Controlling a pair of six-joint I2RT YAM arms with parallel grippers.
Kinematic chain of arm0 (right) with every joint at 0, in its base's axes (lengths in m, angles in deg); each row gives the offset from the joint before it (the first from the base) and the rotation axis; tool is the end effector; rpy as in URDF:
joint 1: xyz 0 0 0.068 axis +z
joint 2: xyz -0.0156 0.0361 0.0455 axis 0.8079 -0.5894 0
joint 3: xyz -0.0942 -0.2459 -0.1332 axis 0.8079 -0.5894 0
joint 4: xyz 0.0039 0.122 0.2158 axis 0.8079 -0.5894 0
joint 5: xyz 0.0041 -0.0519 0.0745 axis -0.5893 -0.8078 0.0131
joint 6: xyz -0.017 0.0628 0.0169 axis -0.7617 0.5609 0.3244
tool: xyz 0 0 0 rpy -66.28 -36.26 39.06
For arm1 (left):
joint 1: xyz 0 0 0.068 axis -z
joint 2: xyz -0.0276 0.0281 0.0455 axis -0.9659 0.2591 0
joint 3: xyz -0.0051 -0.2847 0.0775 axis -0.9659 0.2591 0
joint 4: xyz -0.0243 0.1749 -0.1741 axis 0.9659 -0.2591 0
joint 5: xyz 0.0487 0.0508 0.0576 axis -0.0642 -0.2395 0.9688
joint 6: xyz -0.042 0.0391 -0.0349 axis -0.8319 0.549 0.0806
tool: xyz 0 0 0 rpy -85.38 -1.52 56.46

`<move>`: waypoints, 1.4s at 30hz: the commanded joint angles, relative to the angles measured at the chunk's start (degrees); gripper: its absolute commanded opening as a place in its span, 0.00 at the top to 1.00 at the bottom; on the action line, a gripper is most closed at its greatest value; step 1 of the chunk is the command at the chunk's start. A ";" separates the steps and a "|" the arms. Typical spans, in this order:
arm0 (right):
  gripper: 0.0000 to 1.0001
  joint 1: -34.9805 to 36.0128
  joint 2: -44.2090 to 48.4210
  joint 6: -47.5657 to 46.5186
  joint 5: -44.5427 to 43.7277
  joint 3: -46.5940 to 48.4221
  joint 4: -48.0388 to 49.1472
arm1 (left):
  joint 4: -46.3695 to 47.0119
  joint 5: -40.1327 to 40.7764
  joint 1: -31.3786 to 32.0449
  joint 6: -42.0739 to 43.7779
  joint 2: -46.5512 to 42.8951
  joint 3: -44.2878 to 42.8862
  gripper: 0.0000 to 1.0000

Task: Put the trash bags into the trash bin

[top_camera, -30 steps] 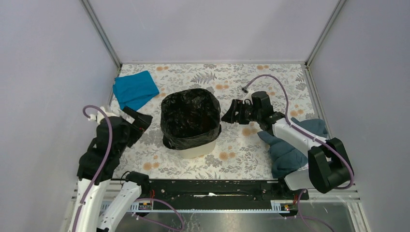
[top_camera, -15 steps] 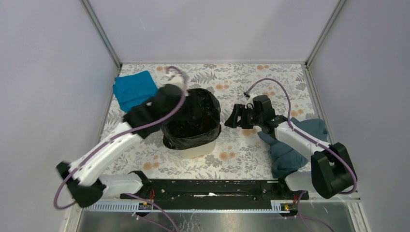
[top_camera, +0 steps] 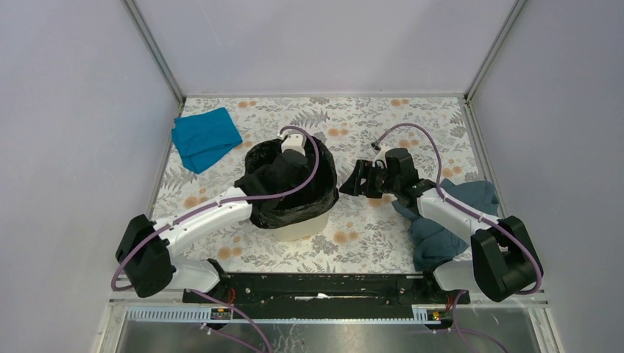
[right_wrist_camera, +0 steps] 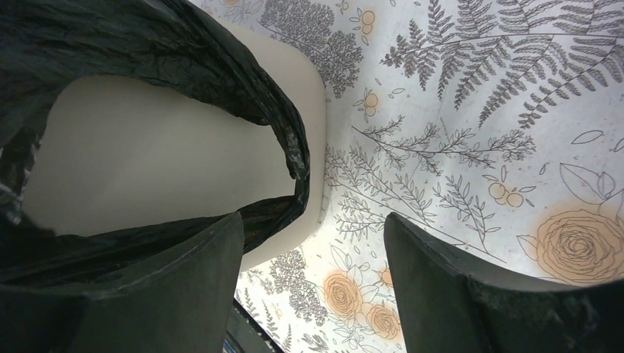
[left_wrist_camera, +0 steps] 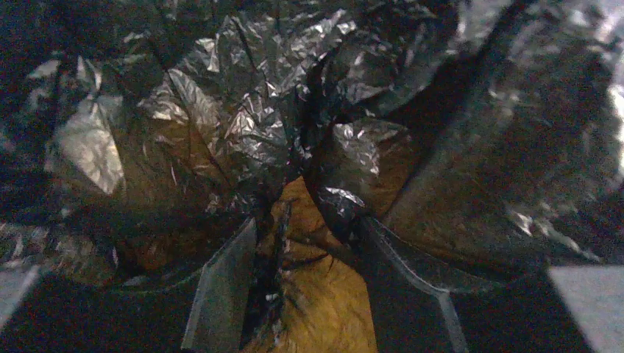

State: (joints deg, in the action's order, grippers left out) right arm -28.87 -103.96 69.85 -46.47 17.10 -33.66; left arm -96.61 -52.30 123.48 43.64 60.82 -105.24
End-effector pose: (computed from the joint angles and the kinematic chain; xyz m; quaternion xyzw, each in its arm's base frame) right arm 0.2425 0.1377 0.2397 -0.0647 0.8554 0.3870 0.3380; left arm 0.2048 -0.2054 0.3055 0.0386 0.8882 -0.1771 0.4222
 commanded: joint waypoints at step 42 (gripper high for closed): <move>0.27 4.33 -13.94 15.85 7.22 -4.12 25.89 | 7.84 1.54 -8.00 2.32 -1.43 4.20 0.31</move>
State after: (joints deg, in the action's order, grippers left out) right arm -25.03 -117.51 86.37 -39.93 12.56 -9.70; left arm -83.30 -45.72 115.80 50.24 62.02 -98.62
